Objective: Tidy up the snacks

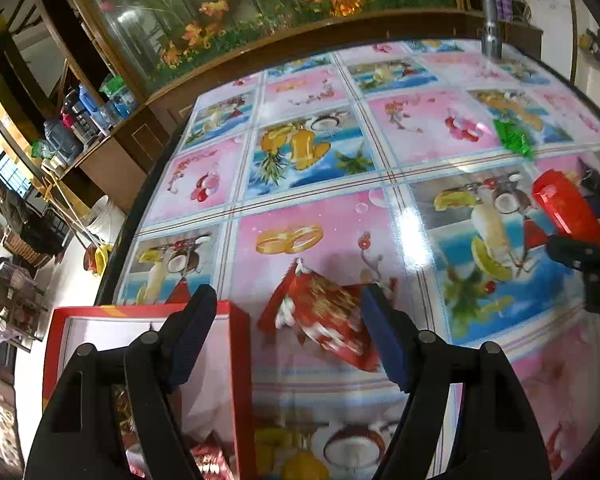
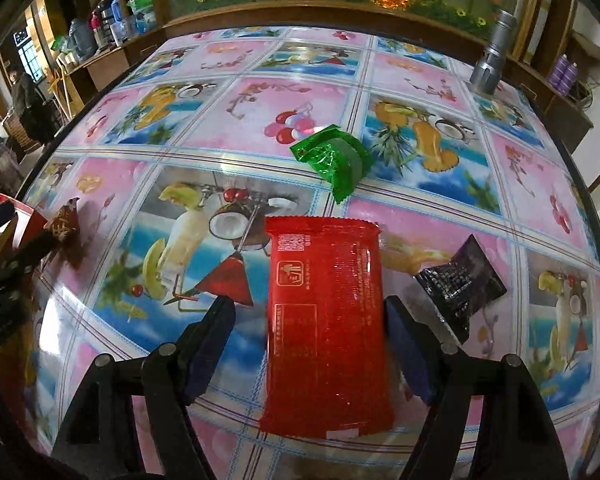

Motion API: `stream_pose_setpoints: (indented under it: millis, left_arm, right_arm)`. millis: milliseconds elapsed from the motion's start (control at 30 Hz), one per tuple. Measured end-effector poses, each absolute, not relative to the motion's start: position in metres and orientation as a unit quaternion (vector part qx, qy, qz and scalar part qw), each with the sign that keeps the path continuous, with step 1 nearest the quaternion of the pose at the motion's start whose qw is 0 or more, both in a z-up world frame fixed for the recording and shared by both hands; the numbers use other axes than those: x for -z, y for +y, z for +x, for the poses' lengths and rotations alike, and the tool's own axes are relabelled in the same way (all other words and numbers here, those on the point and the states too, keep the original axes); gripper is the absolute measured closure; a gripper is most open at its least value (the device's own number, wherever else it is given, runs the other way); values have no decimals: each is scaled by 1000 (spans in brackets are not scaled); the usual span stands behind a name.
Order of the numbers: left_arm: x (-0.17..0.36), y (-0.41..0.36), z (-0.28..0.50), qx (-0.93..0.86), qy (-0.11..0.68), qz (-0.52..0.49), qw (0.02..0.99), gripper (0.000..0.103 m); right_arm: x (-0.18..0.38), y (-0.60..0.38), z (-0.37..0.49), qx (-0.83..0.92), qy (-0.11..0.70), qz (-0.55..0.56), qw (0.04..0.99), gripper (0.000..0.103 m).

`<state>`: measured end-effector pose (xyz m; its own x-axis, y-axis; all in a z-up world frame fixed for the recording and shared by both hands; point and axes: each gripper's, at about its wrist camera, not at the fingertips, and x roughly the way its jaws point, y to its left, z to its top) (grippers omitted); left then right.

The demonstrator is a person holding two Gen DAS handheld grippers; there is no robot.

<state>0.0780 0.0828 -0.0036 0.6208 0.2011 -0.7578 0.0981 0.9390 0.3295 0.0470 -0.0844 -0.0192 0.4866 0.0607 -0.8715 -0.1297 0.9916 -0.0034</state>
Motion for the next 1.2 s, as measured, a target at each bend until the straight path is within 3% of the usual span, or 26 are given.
stream_pose_setpoints:
  millis: [300,433,733,833,967,1200]
  left_arm:
    - [16,75,76,34,465,129,875,28]
    - [18,70,65,52,466,106,877,36]
    - [19,61,52,75,461,90,879,36]
    - [19,63,54,82,463,76,879,44]
    - [20,60,54,89,459,63,882,64]
    - [19,60,52,93,452,57,885,71]
  right_arm:
    - [20,-82,49,-57,499,-36,864,27]
    - [20,-82,48,-58,497,-36,865,26]
    - [20,-82,49,-59,496,-38,866,25]
    - [19,-79,47,-65,495,-43,866,29]
    - [17,-70,44,-85,488,-54,867,50]
    - [16,-72,45,-93,487,-42,868,51]
